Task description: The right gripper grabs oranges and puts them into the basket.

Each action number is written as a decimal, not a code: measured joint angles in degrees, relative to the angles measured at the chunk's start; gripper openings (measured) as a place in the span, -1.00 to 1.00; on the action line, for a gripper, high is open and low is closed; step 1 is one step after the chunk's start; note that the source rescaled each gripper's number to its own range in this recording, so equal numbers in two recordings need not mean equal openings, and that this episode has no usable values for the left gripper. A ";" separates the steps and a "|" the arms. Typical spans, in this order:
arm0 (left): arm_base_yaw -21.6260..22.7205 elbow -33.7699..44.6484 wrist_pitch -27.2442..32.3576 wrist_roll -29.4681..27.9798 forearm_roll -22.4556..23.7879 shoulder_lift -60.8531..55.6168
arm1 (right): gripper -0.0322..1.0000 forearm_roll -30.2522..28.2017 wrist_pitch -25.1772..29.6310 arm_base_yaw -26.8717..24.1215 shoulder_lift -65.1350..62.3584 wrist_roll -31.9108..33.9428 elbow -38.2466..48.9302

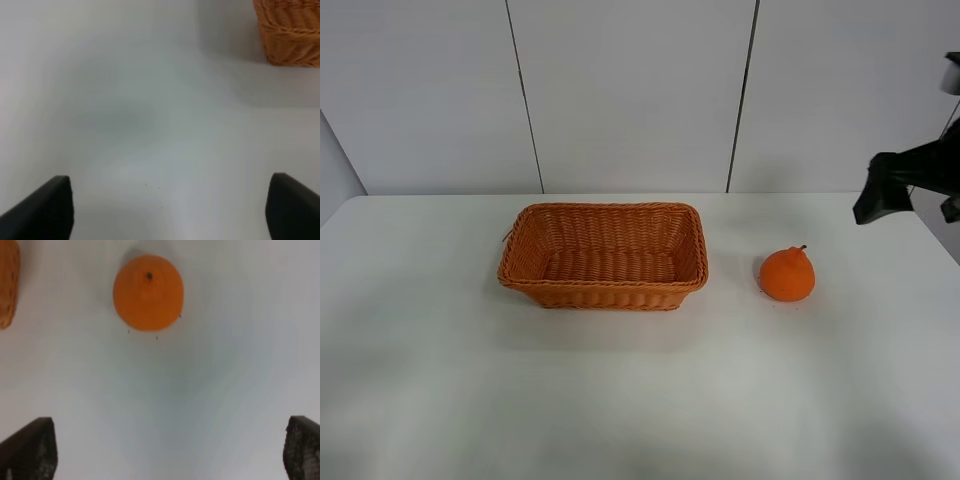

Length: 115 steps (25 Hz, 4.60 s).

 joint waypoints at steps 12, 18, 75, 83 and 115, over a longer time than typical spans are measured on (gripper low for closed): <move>0.00 0.00 0.00 0.00 0.00 0.00 | 1.00 -0.45 8.37 3.54 34.66 -1.46 -26.61; 0.00 0.00 0.00 0.00 0.00 0.00 | 1.00 -0.89 8.29 3.71 40.81 -1.28 -27.13; 0.00 0.00 0.00 0.00 0.00 0.00 | -0.94 -1.44 5.44 32.54 52.61 -1.74 -56.79; 0.00 0.00 0.00 0.00 0.00 0.00 | -0.92 -1.59 0.31 32.70 63.24 -2.03 -56.79; 0.00 0.00 0.00 0.00 0.00 0.00 | 1.00 -0.48 11.66 16.31 47.12 -4.05 -57.38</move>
